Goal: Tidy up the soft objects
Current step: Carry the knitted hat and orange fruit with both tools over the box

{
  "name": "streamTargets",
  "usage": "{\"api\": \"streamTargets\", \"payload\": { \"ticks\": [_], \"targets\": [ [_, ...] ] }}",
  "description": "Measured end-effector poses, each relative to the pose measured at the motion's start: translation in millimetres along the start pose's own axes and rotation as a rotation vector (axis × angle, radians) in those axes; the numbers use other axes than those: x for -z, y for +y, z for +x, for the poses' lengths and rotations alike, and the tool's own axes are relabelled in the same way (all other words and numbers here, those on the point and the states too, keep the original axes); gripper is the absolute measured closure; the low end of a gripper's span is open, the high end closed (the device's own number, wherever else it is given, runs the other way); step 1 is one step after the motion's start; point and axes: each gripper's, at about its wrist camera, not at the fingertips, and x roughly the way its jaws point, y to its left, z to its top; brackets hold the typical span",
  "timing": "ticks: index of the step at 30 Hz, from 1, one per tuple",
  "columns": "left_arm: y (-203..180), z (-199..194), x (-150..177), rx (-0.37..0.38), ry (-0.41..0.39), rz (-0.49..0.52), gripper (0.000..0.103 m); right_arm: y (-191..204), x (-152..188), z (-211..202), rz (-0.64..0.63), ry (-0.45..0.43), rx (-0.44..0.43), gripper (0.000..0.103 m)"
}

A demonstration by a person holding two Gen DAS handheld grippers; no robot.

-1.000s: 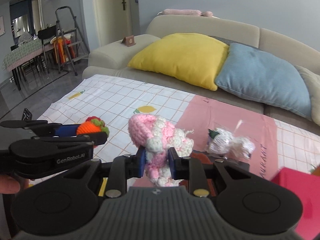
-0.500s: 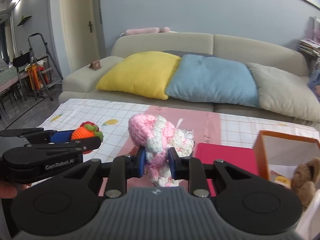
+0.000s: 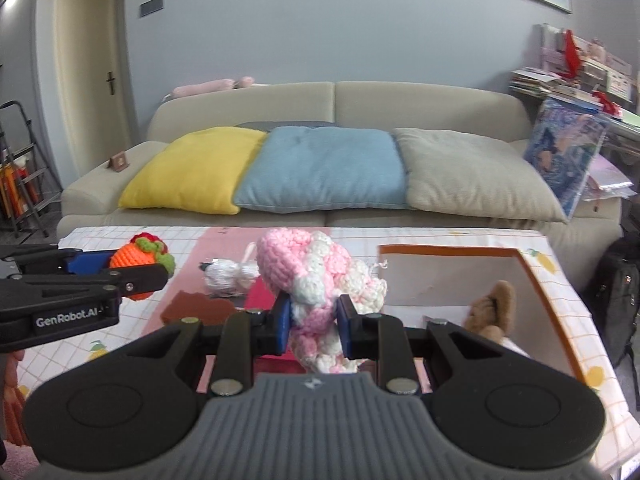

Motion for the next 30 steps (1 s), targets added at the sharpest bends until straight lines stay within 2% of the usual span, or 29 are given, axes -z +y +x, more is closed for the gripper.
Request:
{"api": "streamTargets", "payload": {
  "ticks": [12,18,25,30],
  "targets": [
    [-67.0,28.0,-19.6,0.151,0.015,0.109,0.057,-65.4,6.8,-8.5,0.072,0.007,0.146,0.08],
    [-95.9,57.0,-29.0,0.25,0.062,0.134,0.057,-97.8,8.4,-6.1,0.099,0.034,0.195,0.08],
    [-116.4,95.9,-32.5,0.286,0.124,0.21,0.057,-148.8,8.2,6.1,0.209,0.093,0.217,0.08],
    [-132.1,115.8,-28.5,0.318,0.182,0.263,0.057,-164.4,16.0,26.9,0.241,0.171,0.2,0.079]
  ]
}}
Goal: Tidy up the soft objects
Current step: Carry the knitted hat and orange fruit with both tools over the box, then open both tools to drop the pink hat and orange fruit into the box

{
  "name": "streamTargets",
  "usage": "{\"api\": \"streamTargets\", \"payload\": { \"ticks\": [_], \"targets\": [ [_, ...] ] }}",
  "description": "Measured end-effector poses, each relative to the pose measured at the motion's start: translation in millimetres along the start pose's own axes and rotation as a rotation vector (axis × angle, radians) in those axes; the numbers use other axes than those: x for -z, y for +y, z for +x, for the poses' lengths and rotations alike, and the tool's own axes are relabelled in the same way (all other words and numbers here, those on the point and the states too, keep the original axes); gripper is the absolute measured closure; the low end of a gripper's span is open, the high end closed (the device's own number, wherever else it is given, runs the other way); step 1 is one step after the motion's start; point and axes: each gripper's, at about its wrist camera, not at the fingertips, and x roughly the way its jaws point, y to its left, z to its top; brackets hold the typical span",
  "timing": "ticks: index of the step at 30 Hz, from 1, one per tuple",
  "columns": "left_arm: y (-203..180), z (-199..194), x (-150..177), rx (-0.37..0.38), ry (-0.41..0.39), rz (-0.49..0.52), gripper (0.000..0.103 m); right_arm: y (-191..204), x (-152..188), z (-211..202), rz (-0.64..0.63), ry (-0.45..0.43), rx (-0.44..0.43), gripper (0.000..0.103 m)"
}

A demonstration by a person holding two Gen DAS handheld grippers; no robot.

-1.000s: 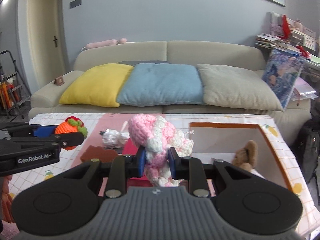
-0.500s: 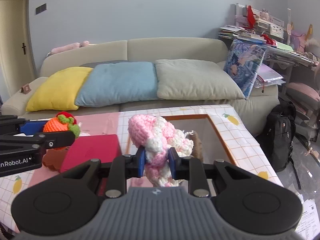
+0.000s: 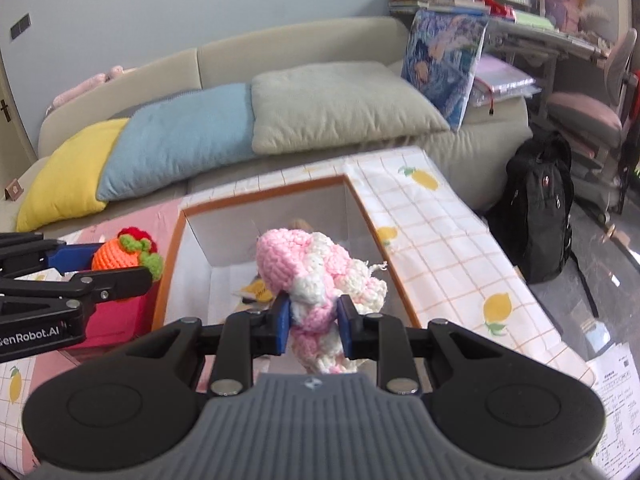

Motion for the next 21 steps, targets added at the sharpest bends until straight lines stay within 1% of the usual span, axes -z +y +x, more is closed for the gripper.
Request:
{"api": "streamTargets", "payload": {
  "ticks": [6,9,13,16,18,19,21],
  "targets": [
    [-17.0,19.8,9.1,0.037,0.076,0.047,0.057,-4.2,15.5,28.3,0.053,0.113,0.002,0.079],
    [-25.7,26.7,13.3,0.042,0.099,0.081,0.057,-2.9,22.7,38.4,0.044,0.168,0.018,0.079],
    [-31.2,30.5,16.2,0.058,0.115,0.098,0.057,-3.5,31.3,50.6,0.031,0.243,0.033,0.079],
    [-33.4,34.1,18.9,0.067,0.131,0.109,0.057,-5.2,33.2,51.0,0.032,0.254,0.034,0.078],
    [-33.3,37.5,20.3,0.075,0.147,0.112,0.057,-6.2,32.3,48.8,0.039,0.25,0.037,0.077],
    [-34.0,40.0,20.7,0.08,0.157,0.114,0.057,-7.0,31.7,47.3,0.045,0.247,0.035,0.074],
    [-34.5,42.1,22.1,0.094,0.17,0.115,0.057,-8.1,29.9,43.3,0.055,0.234,0.043,0.074]
  ]
}}
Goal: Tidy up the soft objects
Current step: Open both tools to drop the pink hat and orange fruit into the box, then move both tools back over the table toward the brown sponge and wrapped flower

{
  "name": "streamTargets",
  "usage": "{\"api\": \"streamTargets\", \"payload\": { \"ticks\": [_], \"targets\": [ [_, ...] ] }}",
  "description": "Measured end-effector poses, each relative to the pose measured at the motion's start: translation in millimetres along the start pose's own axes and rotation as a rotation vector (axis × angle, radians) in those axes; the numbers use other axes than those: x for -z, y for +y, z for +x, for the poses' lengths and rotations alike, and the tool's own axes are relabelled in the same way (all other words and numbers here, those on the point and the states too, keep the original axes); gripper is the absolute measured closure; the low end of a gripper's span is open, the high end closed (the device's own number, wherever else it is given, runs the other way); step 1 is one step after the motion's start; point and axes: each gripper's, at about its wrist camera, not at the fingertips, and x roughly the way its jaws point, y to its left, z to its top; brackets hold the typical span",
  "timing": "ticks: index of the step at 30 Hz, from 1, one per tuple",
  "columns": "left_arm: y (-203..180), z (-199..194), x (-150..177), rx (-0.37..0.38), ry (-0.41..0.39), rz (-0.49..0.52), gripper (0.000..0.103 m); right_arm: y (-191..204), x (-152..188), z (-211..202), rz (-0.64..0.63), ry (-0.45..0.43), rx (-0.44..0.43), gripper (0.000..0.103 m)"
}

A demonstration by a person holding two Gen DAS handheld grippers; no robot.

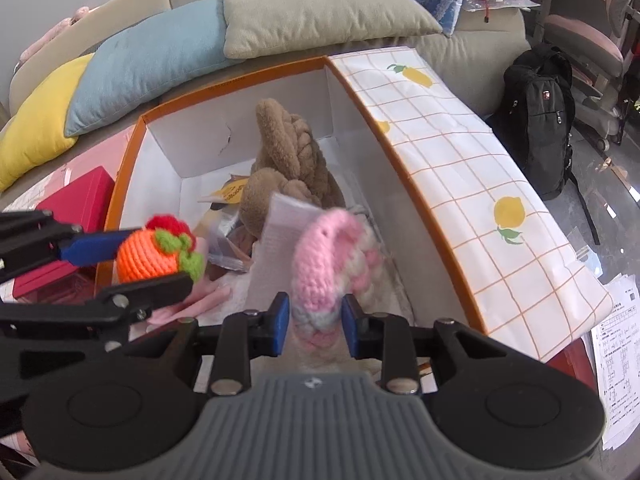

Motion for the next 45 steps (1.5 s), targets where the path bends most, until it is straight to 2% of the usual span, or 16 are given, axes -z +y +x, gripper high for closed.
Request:
{"api": "streamTargets", "payload": {
  "ticks": [7,13,16,21,23,29,34,40,45],
  "targets": [
    [-2.4,2.3,4.9,0.039,0.042,-0.012,0.056,1.1,-1.6,-16.4,0.011,-0.052,-0.003,0.065],
    [-3.4,-1.5,8.0,0.058,0.061,-0.026,0.055,5.2,3.2,-22.9,0.005,-0.057,-0.003,0.065],
    [-3.1,-8.4,10.3,0.061,0.051,-0.032,0.051,6.7,6.5,-24.7,0.003,-0.051,0.001,0.064],
    [-0.5,-29.0,13.8,0.058,0.013,-0.041,0.051,10.1,9.0,-32.2,-0.005,-0.057,0.002,0.063],
    [1.9,-40.6,15.3,0.049,-0.016,-0.05,0.051,13.0,9.2,-38.1,-0.008,-0.071,-0.001,0.059],
    [20.8,-87.1,28.8,-0.019,-0.126,-0.14,0.05,33.9,14.6,-62.1,-0.03,-0.148,-0.026,0.057],
    [41.3,-120.6,51.4,-0.105,-0.191,-0.219,0.051,65.5,26.3,-73.8,-0.051,-0.185,-0.085,0.057],
    [62.8,-148.7,86.1,-0.206,-0.192,-0.288,0.051,112.8,45.3,-69.9,-0.096,-0.148,-0.182,0.057],
    [79.8,-162.2,115.8,-0.264,-0.16,-0.367,0.051,157.0,61.0,-63.1,-0.201,-0.102,-0.252,0.057]
  ]
}}
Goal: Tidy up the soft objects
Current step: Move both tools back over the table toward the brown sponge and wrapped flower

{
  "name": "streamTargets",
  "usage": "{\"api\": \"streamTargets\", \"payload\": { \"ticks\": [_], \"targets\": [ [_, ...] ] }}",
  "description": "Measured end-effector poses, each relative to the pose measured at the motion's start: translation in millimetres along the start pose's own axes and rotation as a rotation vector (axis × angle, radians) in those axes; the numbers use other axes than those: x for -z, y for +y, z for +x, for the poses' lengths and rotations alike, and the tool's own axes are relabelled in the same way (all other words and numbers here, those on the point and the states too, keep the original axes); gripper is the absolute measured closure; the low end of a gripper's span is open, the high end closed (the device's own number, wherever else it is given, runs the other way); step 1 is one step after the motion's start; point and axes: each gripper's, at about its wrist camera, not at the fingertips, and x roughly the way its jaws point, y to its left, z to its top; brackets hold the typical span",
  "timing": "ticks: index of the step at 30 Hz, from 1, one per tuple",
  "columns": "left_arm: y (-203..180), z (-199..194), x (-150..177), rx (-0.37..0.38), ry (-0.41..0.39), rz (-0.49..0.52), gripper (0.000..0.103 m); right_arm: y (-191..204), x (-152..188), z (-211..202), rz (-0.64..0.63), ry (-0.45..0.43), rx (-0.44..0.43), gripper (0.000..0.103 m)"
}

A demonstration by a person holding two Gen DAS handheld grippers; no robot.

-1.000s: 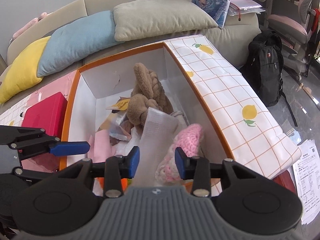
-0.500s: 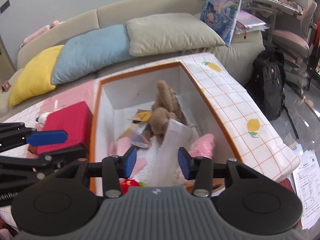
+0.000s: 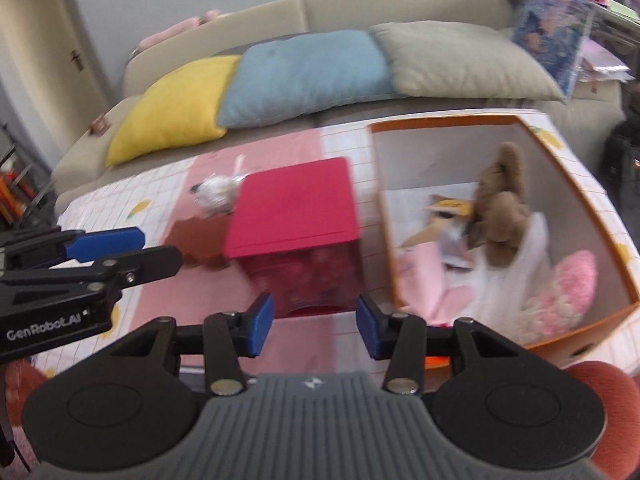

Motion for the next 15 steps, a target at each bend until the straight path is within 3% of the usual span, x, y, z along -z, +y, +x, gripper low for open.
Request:
{"api": "streamTargets", "payload": {
  "ticks": [7,15],
  "targets": [
    [36.8,-5.7,26.7,-0.049,0.028,-0.059,0.051,50.8,10.9,18.2,-0.12,0.059,-0.068,0.057],
    [77.3,-6.7,33.4,-0.068,0.017,-0.168,0.051,80.4,8.2,30.6,-0.247,0.064,-0.08,0.057]
  ]
}}
